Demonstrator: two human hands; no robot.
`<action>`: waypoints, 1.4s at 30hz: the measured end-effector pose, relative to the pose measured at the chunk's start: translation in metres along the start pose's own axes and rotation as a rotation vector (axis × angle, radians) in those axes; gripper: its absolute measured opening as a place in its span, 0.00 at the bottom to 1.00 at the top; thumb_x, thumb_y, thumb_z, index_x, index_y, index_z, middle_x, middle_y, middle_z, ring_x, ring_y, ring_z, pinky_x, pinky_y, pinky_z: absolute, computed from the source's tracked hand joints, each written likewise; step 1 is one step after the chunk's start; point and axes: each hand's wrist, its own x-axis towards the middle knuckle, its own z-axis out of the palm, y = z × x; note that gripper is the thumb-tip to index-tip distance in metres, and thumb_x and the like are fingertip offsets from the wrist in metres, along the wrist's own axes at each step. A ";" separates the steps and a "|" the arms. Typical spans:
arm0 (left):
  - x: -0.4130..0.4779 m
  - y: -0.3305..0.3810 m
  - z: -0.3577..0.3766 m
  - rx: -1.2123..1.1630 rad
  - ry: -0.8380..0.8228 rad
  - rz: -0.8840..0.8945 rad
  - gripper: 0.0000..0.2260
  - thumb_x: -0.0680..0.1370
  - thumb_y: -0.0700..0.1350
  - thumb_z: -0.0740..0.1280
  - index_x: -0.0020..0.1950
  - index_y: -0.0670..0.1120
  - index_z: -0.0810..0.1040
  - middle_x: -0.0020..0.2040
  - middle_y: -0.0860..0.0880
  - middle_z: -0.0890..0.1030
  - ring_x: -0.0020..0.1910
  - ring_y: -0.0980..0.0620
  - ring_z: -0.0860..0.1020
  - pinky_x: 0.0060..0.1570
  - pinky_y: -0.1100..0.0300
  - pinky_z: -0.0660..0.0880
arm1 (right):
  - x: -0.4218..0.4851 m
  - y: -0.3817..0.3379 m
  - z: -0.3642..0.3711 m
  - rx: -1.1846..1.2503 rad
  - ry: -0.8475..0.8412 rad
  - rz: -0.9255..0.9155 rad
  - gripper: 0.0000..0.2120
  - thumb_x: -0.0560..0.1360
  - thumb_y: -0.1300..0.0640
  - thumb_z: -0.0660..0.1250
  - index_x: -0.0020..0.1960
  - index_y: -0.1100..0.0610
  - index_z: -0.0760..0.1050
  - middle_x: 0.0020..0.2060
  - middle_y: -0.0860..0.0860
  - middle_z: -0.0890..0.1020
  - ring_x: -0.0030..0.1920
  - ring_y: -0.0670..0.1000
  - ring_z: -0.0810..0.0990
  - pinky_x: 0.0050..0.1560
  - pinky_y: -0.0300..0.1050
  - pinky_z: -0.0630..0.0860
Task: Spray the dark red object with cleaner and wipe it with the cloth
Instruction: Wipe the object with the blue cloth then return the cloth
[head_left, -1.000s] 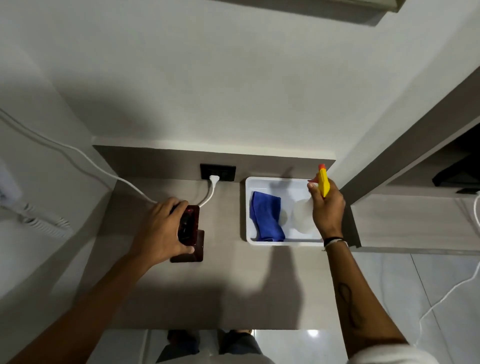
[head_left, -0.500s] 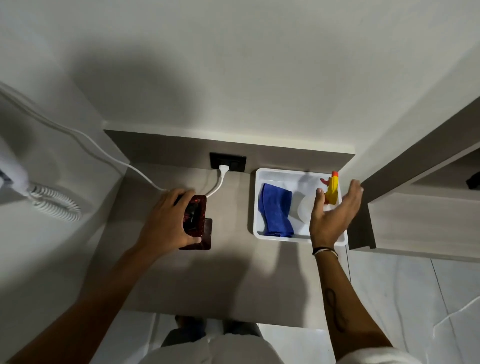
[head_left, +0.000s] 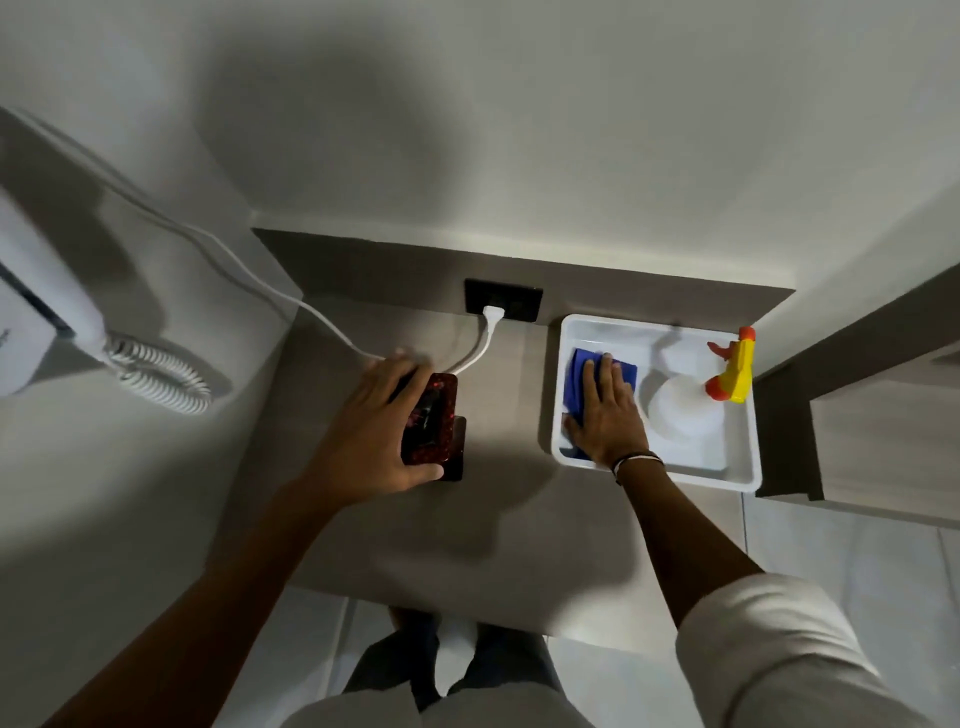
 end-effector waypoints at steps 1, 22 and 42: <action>-0.001 -0.001 0.001 -0.008 0.003 -0.002 0.56 0.67 0.65 0.80 0.85 0.41 0.59 0.83 0.42 0.62 0.86 0.40 0.51 0.84 0.45 0.47 | 0.001 -0.002 0.003 -0.011 0.010 0.005 0.43 0.87 0.42 0.59 0.87 0.61 0.39 0.86 0.64 0.40 0.88 0.65 0.43 0.87 0.60 0.46; -0.036 -0.070 0.010 -0.600 0.145 -0.045 0.44 0.60 0.52 0.81 0.74 0.63 0.70 0.68 0.61 0.71 0.68 0.66 0.72 0.67 0.72 0.68 | -0.121 -0.152 -0.030 1.037 0.659 0.009 0.33 0.75 0.80 0.59 0.79 0.66 0.68 0.77 0.59 0.75 0.79 0.54 0.73 0.83 0.50 0.67; -0.038 -0.090 0.004 -0.535 0.089 -0.057 0.48 0.59 0.41 0.86 0.77 0.44 0.72 0.71 0.51 0.71 0.67 0.57 0.73 0.62 0.80 0.65 | -0.115 -0.231 0.031 0.536 0.367 -0.305 0.52 0.75 0.79 0.64 0.87 0.56 0.38 0.87 0.54 0.37 0.88 0.57 0.39 0.88 0.56 0.46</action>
